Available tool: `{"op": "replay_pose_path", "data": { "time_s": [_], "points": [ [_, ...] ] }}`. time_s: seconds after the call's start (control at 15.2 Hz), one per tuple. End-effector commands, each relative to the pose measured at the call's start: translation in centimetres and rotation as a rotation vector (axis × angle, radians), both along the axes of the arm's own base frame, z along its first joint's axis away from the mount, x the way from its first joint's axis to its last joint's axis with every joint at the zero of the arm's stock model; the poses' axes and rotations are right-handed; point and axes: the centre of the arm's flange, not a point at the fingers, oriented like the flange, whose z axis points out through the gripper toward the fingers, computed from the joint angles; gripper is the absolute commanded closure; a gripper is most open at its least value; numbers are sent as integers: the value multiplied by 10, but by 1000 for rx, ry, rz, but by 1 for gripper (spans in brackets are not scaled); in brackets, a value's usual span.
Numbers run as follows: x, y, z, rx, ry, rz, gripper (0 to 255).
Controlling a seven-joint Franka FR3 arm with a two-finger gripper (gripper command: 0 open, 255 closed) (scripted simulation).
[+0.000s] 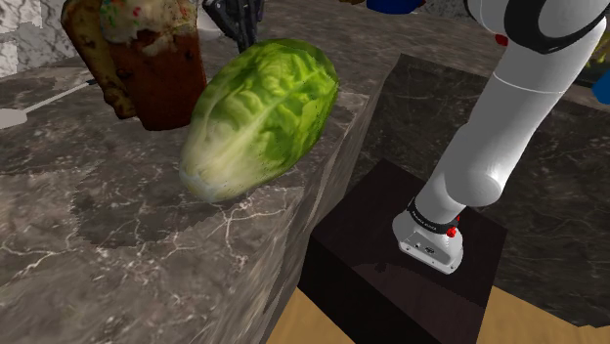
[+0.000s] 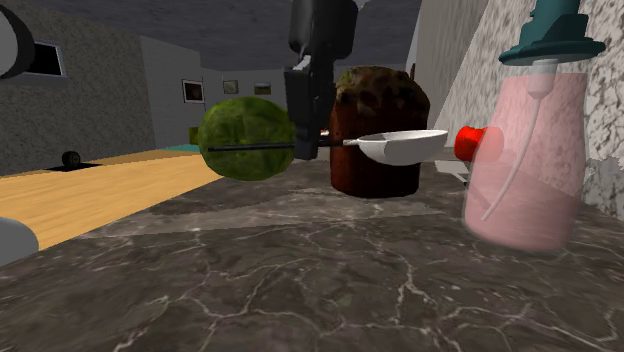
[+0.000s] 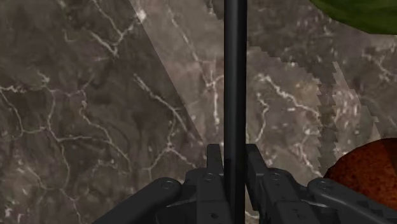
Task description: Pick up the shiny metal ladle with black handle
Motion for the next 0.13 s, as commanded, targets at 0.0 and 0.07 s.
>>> {"op": "replay_pose_path", "data": {
  "time_s": [0.0,0.07],
  "points": [
    [0,0,7,0,0,0,255],
    [0,0,7,0,1,0,255]
  ]
}}
